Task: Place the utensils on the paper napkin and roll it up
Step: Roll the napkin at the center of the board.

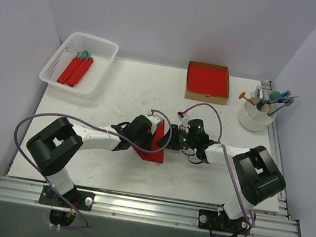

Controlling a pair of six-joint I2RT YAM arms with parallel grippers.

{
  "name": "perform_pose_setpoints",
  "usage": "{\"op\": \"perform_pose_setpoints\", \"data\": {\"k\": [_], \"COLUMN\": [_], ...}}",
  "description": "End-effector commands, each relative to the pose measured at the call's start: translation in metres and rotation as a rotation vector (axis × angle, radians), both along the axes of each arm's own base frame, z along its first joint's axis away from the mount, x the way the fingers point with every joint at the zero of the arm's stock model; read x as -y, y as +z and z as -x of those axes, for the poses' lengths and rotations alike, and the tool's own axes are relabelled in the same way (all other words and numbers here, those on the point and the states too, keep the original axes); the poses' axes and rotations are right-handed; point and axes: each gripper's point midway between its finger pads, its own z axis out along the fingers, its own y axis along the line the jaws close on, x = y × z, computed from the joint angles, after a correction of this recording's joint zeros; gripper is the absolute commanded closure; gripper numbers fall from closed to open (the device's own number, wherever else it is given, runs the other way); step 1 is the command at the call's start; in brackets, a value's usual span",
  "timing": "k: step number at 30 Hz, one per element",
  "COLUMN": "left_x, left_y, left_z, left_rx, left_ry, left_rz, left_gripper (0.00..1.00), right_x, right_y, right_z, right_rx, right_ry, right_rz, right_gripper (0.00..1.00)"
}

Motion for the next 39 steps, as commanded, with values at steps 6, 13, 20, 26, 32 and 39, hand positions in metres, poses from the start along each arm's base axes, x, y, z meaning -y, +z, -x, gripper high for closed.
{"op": "perform_pose_setpoints", "data": {"k": [6, 13, 20, 26, 32, 39], "left_x": [-0.027, -0.028, -0.029, -0.03, -0.029, -0.025], "left_y": [-0.004, 0.001, 0.006, 0.011, 0.007, 0.008], "left_z": [-0.017, -0.041, -0.061, -0.068, -0.068, -0.066], "left_rx": [-0.002, 0.024, 0.036, 0.035, 0.024, 0.018], "left_ry": [0.123, 0.156, 0.183, 0.194, 0.192, 0.18], "left_rz": [-0.056, -0.059, -0.042, -0.023, -0.025, -0.011], "left_gripper": [0.72, 0.72, 0.72, 0.72, 0.72, 0.72], "right_x": [-0.024, -0.036, -0.04, -0.044, -0.051, -0.061], "right_y": [0.018, 0.013, 0.015, 0.024, 0.021, 0.018], "right_z": [-0.024, -0.043, -0.052, -0.041, -0.016, 0.001], "right_rx": [0.045, 0.019, 0.007, -0.001, -0.009, 0.009], "right_ry": [0.004, -0.031, -0.092, -0.119, -0.094, -0.076], "right_rz": [-0.105, -0.141, -0.197, -0.321, -0.362, -0.359], "right_gripper": [0.78, 0.78, 0.78, 0.89, 0.94, 0.96]}}
